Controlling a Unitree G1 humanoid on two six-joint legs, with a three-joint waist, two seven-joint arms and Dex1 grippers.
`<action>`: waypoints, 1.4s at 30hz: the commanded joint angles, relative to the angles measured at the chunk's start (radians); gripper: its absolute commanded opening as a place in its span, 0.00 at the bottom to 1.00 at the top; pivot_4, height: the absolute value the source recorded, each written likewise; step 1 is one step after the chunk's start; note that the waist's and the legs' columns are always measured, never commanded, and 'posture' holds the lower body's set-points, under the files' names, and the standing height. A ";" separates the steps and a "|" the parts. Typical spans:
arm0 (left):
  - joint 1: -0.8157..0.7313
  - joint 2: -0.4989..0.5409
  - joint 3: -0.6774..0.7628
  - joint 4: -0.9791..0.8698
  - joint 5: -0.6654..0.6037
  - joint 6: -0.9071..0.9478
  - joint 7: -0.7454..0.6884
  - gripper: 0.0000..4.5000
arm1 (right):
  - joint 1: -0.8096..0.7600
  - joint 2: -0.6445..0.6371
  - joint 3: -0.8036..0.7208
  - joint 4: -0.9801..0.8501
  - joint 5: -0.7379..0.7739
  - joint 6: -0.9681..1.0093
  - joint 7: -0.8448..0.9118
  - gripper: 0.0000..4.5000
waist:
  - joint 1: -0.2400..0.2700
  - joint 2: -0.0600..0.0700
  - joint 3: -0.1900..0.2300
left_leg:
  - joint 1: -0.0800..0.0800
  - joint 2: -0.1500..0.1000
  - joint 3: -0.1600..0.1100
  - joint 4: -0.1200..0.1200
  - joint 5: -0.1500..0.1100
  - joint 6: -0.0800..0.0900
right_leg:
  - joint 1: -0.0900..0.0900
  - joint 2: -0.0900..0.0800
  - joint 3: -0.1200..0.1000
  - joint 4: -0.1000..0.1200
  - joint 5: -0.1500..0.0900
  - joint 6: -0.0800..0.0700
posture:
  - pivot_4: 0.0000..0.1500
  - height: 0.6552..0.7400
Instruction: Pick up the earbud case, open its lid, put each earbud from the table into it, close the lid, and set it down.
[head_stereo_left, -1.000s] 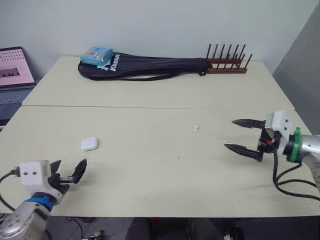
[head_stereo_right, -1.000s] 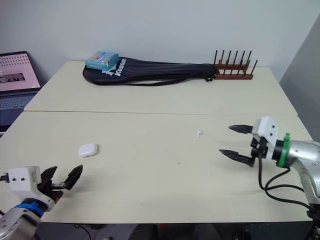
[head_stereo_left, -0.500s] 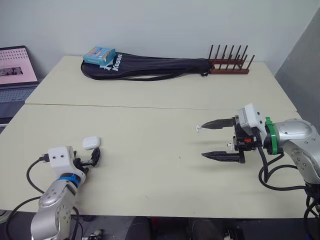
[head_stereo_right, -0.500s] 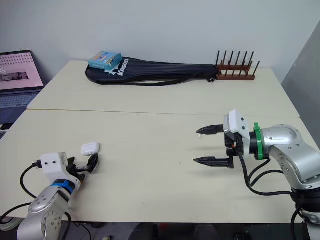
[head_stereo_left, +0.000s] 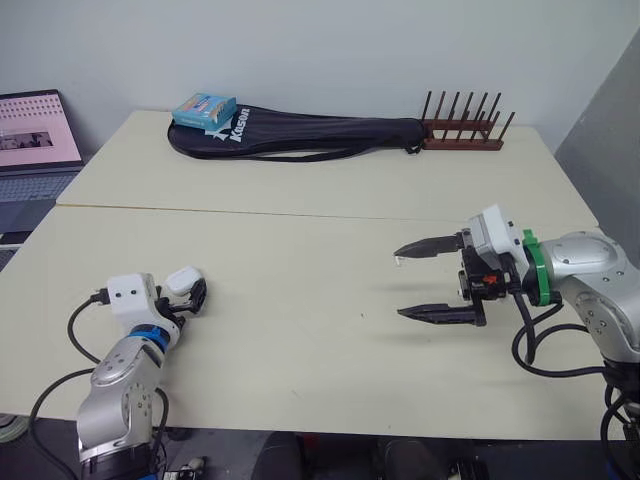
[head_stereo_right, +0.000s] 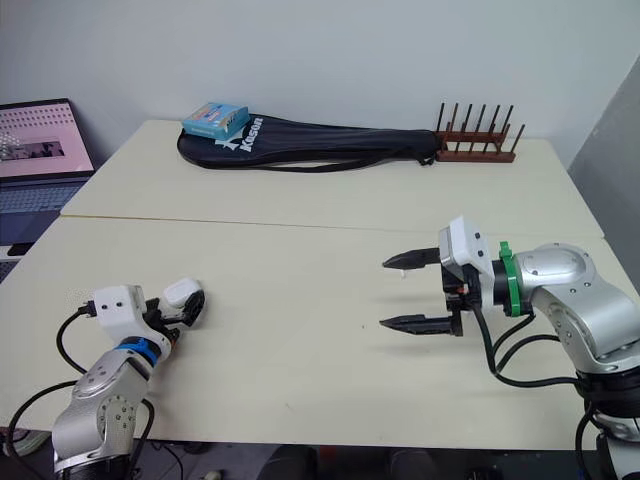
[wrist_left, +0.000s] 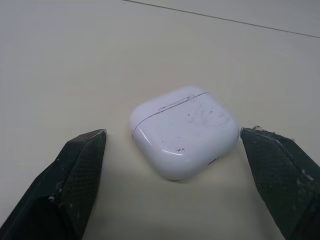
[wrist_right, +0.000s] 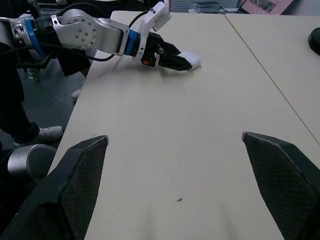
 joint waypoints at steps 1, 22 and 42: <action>0.053 -0.072 -0.045 -0.077 0.003 -0.015 0.040 1.00 | 0.003 -0.013 -0.041 -0.023 0.015 -0.012 0.007 1.00 | 0.000 0.000 0.000 | 0.000 0.000 0.000 0.000 0.000 0.000 | 0.000 0.000 0.000 0.000 0.000 0.000 | 1.00 0.56; -0.100 -0.150 -0.048 -0.008 0.061 0.017 0.262 1.00 | -0.040 0.000 -0.026 -0.011 0.023 0.013 0.011 1.00 | 0.001 0.000 0.000 | 0.001 -0.001 -0.004 0.001 0.000 0.000 | 0.004 0.000 -0.004 -0.001 0.000 0.000 | 1.00 0.56; 0.019 0.073 -0.341 -0.116 0.078 -0.034 -0.206 0.62 | 0.030 -0.052 -0.109 -0.103 0.070 0.099 -0.064 1.00 | 0.012 0.000 0.000 | -0.001 -0.001 -0.005 -0.001 0.000 0.000 | 0.004 -0.002 -0.005 -0.005 0.000 0.000 | 1.00 0.56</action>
